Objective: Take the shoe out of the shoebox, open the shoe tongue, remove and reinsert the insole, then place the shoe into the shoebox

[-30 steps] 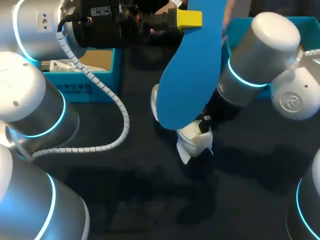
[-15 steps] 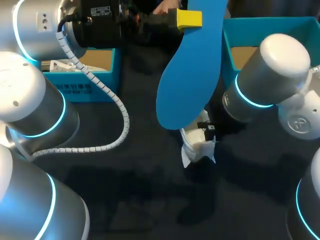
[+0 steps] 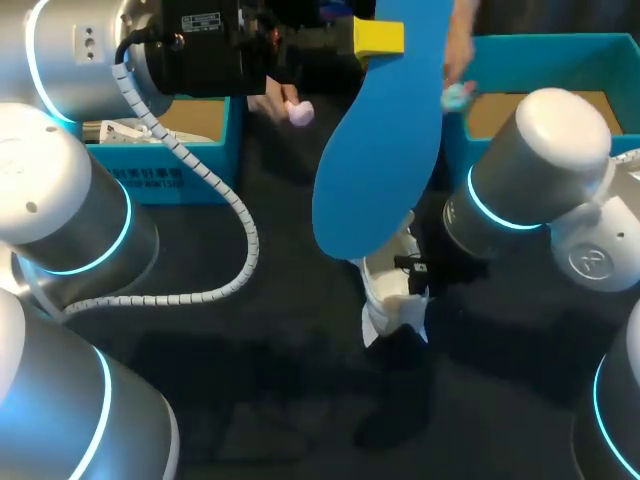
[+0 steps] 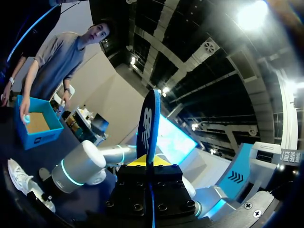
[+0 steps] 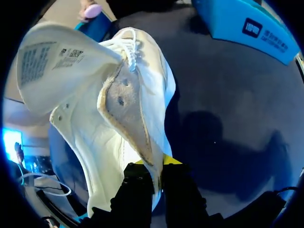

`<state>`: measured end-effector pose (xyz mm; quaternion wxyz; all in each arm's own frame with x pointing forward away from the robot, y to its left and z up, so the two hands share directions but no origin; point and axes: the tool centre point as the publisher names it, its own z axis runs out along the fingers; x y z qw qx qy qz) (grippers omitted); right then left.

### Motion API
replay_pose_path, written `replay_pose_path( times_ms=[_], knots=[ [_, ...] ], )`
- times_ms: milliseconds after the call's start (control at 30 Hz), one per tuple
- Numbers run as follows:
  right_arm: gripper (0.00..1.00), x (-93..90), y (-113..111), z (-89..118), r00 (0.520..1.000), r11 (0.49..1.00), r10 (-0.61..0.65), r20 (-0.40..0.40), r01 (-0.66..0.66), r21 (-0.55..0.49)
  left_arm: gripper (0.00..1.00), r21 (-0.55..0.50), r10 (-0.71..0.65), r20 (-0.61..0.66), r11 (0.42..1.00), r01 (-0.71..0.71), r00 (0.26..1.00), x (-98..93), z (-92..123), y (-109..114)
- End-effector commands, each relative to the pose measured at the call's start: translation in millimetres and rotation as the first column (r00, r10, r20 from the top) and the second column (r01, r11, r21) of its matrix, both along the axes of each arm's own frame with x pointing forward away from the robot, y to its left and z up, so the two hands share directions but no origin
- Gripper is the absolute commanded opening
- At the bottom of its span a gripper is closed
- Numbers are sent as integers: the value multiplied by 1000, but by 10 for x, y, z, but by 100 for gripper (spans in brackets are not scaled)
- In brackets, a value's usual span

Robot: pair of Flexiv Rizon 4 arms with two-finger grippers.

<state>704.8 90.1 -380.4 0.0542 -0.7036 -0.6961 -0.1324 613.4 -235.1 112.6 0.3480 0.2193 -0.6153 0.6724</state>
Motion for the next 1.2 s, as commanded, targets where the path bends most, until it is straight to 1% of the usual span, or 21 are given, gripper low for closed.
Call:
replay_pose_path(
  times_ms=[33,267,500,533,567,600,633,667,700,733,767,933,1000,1100,1200],
  knots=[
    [0,36,92,-145,999,1000,-28,-15,28,-4,0,0,0,0,1000,0,1000,3,-10,-12],
    [0,33,143,-226,997,998,-56,-50,56,4,0,0,0,0,1000,0,1000,3,-10,-12],
    [0,16,131,-307,995,997,-71,-73,73,21,0,0,0,0,1000,0,1000,3,-10,-12],
    [11,14,133,-310,994,997,-75,-77,76,21,0,0,0,0,1000,0,1000,3,-10,-12],
    [11,14,133,-310,994,997,-75,-77,76,21,0,0,0,0,1000,0,1000,3,-10,-12],
    [41,3,140,-299,994,996,-78,-80,80,28,0,0,0,0,1000,0,1000,3,-10,-12],
    [51,-3,144,-282,994,996,-78,-80,81,33,0,0,0,0,1000,0,1000,3,-10,-12],
    [51,-3,144,-282,994,996,-78,-80,81,33,0,0,0,0,1000,0,1000,3,-10,-12],
    [80,-21,150,-247,994,996,-75,-82,78,40,0,0,0,0,1000,0,1000,3,-10,-12],
    [94,-40,157,-205,994,996,-73,-84,77,42,0,0,0,0,1000,0,1000,3,-10,-12],
    [100,-54,161,-165,994,996,-70,-87,74,47,0,0,0,0,1000,0,1000,3,-10,-12],
    [100,-119,152,58,992,991,-72,-104,83,105,0,0,0,0,1000,0,1000,3,-10,-12],
    [100,-126,146,159,994,984,-59,-89,73,162,0,0,0,0,1000,0,1000,3,-10,-12],
    [100,-142,123,308,994,980,-42,-102,61,187,0,0,0,0,1000,0,1000,3,-10,-12],
    [100,-152,99,472,997,973,-22,-68,37,226,0,0,0,0,1000,0,1000,3,-10,-12]
  ],
)
